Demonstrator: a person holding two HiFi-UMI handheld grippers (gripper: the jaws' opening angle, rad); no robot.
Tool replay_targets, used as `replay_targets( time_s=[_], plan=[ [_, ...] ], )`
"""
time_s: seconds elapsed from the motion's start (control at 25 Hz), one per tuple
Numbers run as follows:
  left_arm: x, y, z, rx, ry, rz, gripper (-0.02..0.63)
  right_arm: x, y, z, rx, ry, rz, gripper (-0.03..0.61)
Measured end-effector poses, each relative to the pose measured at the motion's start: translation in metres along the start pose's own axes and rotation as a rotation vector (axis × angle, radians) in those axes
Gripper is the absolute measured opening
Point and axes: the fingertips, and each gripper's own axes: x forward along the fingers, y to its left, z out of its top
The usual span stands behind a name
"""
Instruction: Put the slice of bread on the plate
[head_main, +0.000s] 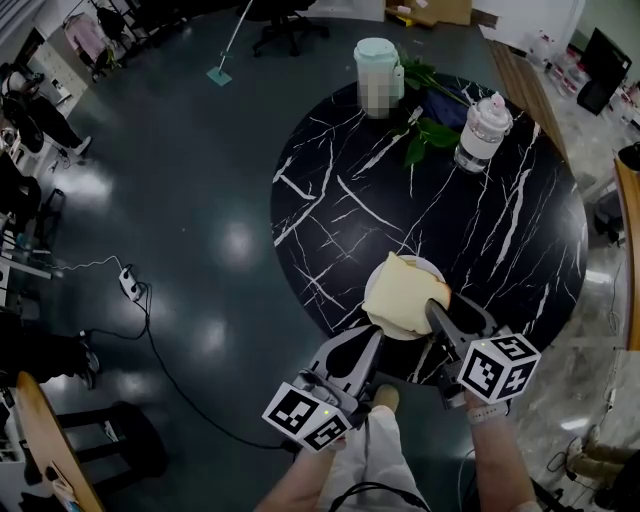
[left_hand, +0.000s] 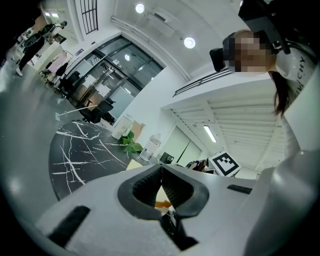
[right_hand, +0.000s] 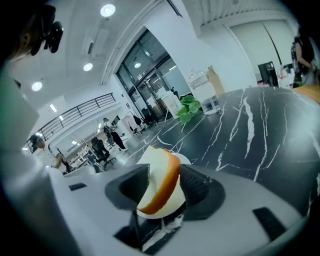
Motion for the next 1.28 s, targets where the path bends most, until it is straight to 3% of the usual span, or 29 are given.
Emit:
replay_targets(
  time_s=[0.36, 0.72, 0.96, 1.0, 1.12, 1.28],
  plan=[
    [-0.009, -0.004, -0.005, -0.017, 0.002, -0.003, 0.008, -0.01, -0.009, 0.007, -0.084, -0.081, -0.06, 0.198],
    [-0.013, -0.008, -0.001, -0.005, -0.007, -0.003, 0.008, -0.025, 0.018, 0.016, -0.068, -0.14, 0.02, 0.199],
    [-0.015, -0.013, 0.005, 0.003, -0.014, -0.01, 0.008, -0.038, 0.048, 0.012, -0.151, -0.118, 0.107, 0.195],
    [-0.014, -0.014, 0.006, 0.003, -0.016, -0.012, 0.008, -0.041, 0.053, 0.012, -0.161, -0.118, 0.115, 0.18],
    [-0.014, -0.019, 0.008, 0.004, -0.02, -0.021, 0.008, -0.049, 0.062, 0.012, -0.167, -0.122, 0.13, 0.057],
    [-0.014, -0.026, 0.011, 0.008, -0.024, -0.033, 0.008, -0.058, 0.072, 0.008, -0.183, -0.116, 0.148, 0.026]
  ],
)
